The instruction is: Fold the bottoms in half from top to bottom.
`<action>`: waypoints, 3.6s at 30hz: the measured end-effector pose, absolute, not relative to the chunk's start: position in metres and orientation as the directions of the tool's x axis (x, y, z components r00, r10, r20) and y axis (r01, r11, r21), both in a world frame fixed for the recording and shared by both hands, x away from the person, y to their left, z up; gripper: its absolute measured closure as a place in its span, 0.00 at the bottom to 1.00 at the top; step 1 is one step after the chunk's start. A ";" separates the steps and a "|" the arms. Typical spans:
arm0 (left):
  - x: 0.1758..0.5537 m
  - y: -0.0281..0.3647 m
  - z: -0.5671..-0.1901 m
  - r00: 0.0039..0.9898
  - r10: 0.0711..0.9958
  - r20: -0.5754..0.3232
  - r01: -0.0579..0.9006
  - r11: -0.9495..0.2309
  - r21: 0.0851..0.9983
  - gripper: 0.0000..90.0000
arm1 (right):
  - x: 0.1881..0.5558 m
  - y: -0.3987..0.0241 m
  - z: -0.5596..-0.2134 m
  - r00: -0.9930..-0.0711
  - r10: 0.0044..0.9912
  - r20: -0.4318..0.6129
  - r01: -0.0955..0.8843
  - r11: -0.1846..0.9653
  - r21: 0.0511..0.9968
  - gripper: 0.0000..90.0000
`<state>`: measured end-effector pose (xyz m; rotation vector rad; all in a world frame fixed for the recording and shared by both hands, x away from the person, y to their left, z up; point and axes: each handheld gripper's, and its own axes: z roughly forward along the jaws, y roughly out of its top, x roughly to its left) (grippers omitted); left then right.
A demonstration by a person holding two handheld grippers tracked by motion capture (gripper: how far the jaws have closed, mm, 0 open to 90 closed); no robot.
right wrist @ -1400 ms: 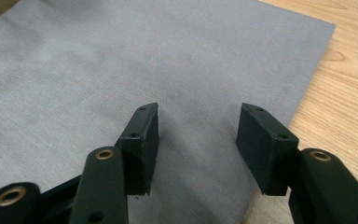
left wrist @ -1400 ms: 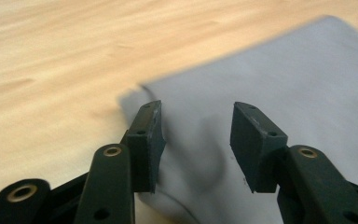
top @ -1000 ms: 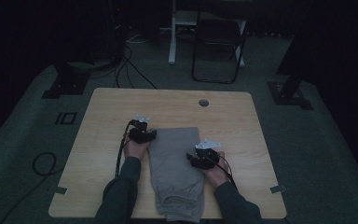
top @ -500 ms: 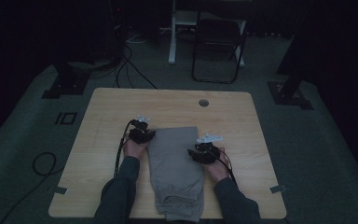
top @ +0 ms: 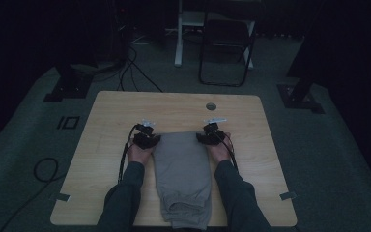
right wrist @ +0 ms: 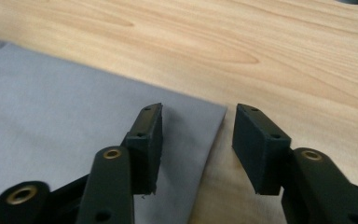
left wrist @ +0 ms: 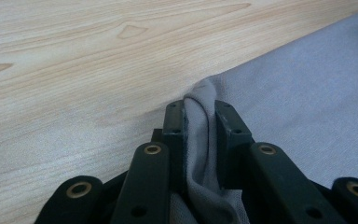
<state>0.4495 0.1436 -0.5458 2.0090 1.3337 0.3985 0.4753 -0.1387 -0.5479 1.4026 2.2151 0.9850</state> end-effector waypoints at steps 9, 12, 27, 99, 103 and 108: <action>0.449 0.142 -0.545 0.419 0.901 -0.111 0.692 -0.239 0.681 0.86 | 0.480 -0.134 -0.545 -0.495 0.865 0.083 0.655 0.309 0.690 0.85; 0.450 0.144 -0.545 0.415 0.900 -0.135 0.702 -0.222 0.677 0.89 | 0.483 -0.136 -0.544 -0.495 0.860 0.127 0.677 0.290 0.677 0.94; 0.438 0.151 -0.482 0.479 0.859 -0.181 0.558 -0.139 0.818 0.90 | 0.474 -0.157 -0.486 -0.573 0.800 0.178 0.536 0.201 0.820 0.96; 0.410 0.137 -0.543 0.518 0.844 -0.139 0.635 -0.271 0.723 0.90 | 0.420 -0.158 -0.543 -0.650 0.759 0.024 0.536 0.436 0.723 0.93; 0.418 0.135 -0.542 0.487 0.859 -0.158 0.657 -0.241 0.714 0.89 | 0.429 -0.156 -0.542 -0.636 0.772 -0.005 0.532 0.443 0.722 0.83; 0.415 0.137 -0.542 0.500 0.851 -0.158 0.645 -0.245 0.724 0.86 | 0.420 -0.155 -0.540 -0.649 0.759 -0.051 0.491 0.469 0.734 0.79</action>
